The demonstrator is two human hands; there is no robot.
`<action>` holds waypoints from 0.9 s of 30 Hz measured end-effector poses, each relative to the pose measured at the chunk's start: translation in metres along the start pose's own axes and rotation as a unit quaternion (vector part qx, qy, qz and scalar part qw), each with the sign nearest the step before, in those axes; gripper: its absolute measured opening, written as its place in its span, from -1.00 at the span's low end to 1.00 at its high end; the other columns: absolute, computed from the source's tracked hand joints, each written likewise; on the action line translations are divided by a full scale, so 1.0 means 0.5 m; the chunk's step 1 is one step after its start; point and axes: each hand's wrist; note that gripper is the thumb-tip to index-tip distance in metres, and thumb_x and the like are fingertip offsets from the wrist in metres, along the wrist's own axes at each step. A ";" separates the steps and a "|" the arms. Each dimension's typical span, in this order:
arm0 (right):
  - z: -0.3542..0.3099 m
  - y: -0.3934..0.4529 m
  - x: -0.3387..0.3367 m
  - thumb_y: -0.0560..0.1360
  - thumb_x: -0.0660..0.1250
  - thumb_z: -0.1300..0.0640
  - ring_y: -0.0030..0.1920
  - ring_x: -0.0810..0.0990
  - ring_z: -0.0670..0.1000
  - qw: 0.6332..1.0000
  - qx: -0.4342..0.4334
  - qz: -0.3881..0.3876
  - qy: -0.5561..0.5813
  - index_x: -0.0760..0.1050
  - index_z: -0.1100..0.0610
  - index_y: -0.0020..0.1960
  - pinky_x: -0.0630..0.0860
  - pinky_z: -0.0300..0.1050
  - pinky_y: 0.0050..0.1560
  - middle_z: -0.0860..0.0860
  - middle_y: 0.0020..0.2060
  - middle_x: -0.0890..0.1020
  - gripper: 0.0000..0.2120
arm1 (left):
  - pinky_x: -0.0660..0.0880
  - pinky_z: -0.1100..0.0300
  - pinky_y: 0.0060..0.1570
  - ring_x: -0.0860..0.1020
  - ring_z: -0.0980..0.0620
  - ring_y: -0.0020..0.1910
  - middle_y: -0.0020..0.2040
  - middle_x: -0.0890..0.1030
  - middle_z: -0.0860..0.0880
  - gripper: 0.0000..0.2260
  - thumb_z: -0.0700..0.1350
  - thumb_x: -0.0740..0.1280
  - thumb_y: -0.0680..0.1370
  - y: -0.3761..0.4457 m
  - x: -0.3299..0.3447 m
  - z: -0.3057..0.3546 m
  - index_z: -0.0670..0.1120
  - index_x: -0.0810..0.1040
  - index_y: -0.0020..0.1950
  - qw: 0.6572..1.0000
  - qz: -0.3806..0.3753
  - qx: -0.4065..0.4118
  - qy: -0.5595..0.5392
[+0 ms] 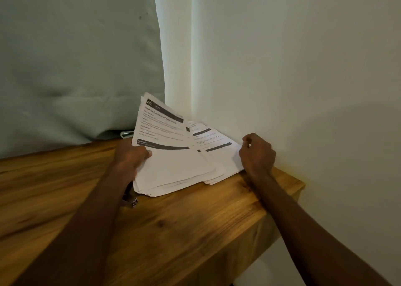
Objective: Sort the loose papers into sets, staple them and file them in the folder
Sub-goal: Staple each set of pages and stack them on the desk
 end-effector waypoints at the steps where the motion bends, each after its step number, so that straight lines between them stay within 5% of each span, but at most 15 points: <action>1: -0.001 0.001 0.003 0.64 0.32 0.02 0.13 0.63 0.09 0.999 -0.003 -0.017 -0.038 0.62 0.08 0.23 0.47 0.06 0.23 0.03 0.12 0.69 -0.77 | 0.52 -0.04 0.12 0.59 -0.14 0.13 0.28 0.64 -0.17 -0.68 -0.34 0.45 0.55 -0.001 0.000 0.003 -0.17 0.60 0.28 1.000 0.008 0.006 -0.008; 7: -0.014 -0.007 0.015 0.63 0.20 -0.24 0.22 0.52 0.11 0.957 -0.030 -0.128 -0.257 0.46 0.06 0.26 0.34 0.18 0.27 0.05 0.16 0.59 -0.59 | 0.50 0.02 0.07 0.57 -0.08 0.02 0.21 0.63 -0.12 -0.70 -0.35 0.44 0.56 -0.003 -0.016 0.002 -0.15 0.60 0.27 0.993 0.052 0.007 -0.103; 10: -0.015 -0.006 0.011 0.62 0.26 -0.16 0.23 0.51 0.11 0.960 -0.030 -0.114 -0.255 0.44 0.06 0.31 0.38 0.16 0.27 0.06 0.20 0.55 -0.62 | 0.49 0.09 -0.09 0.55 0.02 -0.14 0.11 0.61 -0.06 -0.74 -0.35 0.44 0.56 0.001 -0.021 -0.006 -0.09 0.59 0.19 0.991 0.056 -0.003 -0.124; 13: -0.009 -0.002 0.004 0.61 0.34 -0.03 0.21 0.53 0.11 0.972 -0.019 -0.084 -0.219 0.50 0.07 0.32 0.40 0.12 0.23 0.07 0.19 0.55 -0.67 | 0.51 0.05 -0.04 0.57 0.00 -0.11 0.08 0.62 -0.05 -0.74 -0.37 0.43 0.56 0.006 -0.021 -0.012 -0.10 0.60 0.17 0.988 0.047 -0.008 -0.144; 19: -0.011 -0.007 0.011 0.64 0.23 -0.22 0.25 0.50 0.13 0.957 -0.007 -0.133 -0.257 0.49 0.10 0.29 0.38 0.17 0.30 0.10 0.22 0.54 -0.56 | 0.52 0.10 -0.17 0.61 -0.03 -0.10 -0.03 0.64 -0.04 -0.76 -0.40 0.43 0.54 0.014 -0.016 -0.018 -0.06 0.61 0.04 0.986 0.029 -0.013 -0.165; 27: -0.015 -0.010 0.003 0.58 0.42 0.19 -0.05 0.66 0.13 0.996 -0.020 0.052 -0.072 0.61 0.16 0.18 0.51 -0.06 -0.11 0.10 0.02 0.66 -0.81 | 0.55 0.07 -0.13 0.63 -0.04 -0.06 -0.03 0.66 0.00 -0.75 -0.38 0.45 0.54 0.024 -0.024 -0.022 -0.05 0.62 0.06 0.980 0.019 -0.014 -0.196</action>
Point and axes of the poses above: each hand's wrist, its own y-axis towards the middle knuckle, its own x-axis out of the palm, z = x × y
